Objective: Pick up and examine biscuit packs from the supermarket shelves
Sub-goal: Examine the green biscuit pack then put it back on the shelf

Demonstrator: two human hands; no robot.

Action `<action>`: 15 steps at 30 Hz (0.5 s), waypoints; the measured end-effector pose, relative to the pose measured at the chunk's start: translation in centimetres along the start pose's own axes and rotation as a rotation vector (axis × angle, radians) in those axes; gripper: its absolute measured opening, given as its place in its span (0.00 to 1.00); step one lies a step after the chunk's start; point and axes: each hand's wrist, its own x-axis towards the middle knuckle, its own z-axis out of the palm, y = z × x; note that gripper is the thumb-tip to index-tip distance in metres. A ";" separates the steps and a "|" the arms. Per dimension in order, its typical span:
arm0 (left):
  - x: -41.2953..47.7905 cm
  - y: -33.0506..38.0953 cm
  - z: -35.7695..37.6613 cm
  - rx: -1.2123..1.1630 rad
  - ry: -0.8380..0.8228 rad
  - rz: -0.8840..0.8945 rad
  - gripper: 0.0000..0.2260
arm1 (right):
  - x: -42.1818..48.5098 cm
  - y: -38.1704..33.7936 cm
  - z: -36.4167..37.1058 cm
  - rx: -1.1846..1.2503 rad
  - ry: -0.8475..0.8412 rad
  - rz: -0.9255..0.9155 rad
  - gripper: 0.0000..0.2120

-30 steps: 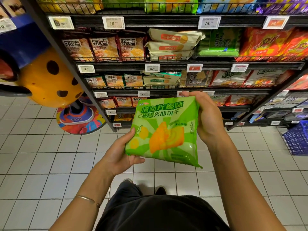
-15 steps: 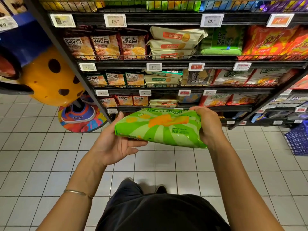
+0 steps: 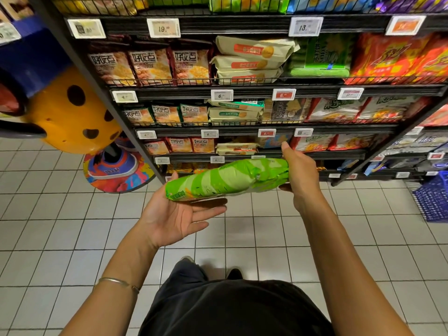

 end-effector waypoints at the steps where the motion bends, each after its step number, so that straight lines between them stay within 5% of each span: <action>1: 0.1 -0.1 0.1 -0.021 -0.014 0.012 0.40 | 0.0 0.0 0.0 0.005 -0.006 -0.008 0.17; 7: -0.4 -0.8 0.2 -0.017 -0.114 0.089 0.41 | -0.1 0.2 0.1 0.095 -0.031 0.026 0.21; 15: 0.0 -1.1 0.7 0.013 0.008 0.353 0.40 | -0.9 -0.2 0.4 0.246 -0.167 0.022 0.16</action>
